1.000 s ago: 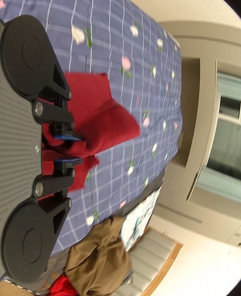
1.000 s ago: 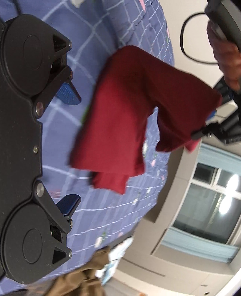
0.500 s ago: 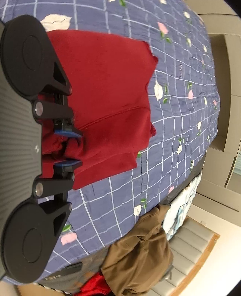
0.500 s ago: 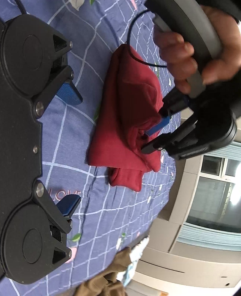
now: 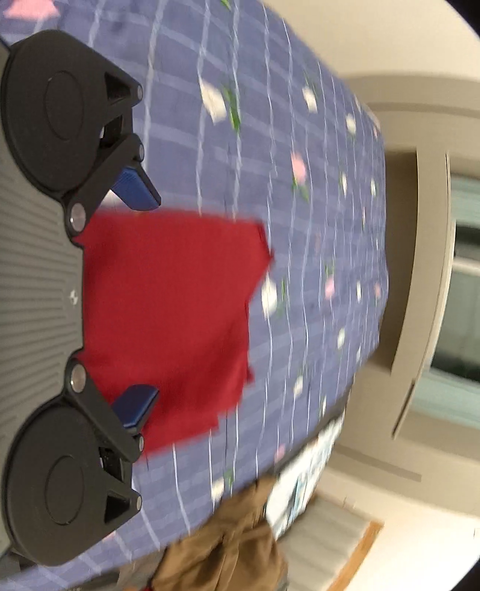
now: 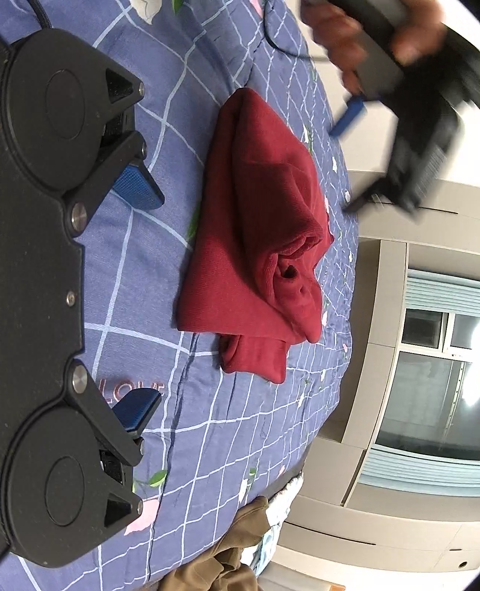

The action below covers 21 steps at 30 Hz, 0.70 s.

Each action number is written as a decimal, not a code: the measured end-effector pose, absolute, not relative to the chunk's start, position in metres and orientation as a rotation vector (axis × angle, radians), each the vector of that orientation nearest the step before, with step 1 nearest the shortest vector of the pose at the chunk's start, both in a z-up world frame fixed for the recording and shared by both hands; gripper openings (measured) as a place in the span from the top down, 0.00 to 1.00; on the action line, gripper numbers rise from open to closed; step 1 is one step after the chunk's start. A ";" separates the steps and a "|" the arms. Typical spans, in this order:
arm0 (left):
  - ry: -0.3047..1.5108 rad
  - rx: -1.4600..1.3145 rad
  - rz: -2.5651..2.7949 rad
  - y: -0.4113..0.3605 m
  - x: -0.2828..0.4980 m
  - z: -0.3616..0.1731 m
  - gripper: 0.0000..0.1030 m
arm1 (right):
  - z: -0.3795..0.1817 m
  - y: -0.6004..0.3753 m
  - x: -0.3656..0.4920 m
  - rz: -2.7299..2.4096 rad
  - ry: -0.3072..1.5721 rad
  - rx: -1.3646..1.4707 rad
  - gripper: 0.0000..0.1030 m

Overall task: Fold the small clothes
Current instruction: 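Move the right gripper to the edge of the folded sweater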

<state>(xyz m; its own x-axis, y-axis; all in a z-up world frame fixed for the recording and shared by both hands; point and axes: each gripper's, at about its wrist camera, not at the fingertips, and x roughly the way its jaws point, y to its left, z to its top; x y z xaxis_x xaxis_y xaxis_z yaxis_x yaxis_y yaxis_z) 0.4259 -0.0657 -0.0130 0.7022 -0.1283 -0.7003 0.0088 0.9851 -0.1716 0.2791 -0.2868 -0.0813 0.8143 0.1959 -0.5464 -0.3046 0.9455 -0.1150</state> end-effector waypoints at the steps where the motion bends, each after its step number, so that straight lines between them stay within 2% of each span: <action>1: 0.800 -0.165 -0.036 -0.055 0.423 -0.019 0.01 | -0.081 -0.288 0.279 0.271 0.560 -0.195 0.00; 6: 0.865 -0.265 0.051 -0.014 0.409 -0.048 0.01 | -0.081 -0.290 0.282 0.279 0.579 -0.174 0.00; 12: 0.844 -0.327 0.071 0.000 0.390 -0.083 0.01 | -0.076 -0.300 0.287 0.311 0.603 -0.100 0.00; 16: 0.796 -0.267 0.025 0.000 0.381 -0.087 0.01 | -0.059 -0.327 0.295 0.428 0.631 0.103 0.01; 21: 0.770 -0.327 -0.008 0.009 0.378 -0.086 0.00 | -0.031 -0.361 0.330 0.477 0.596 0.462 0.00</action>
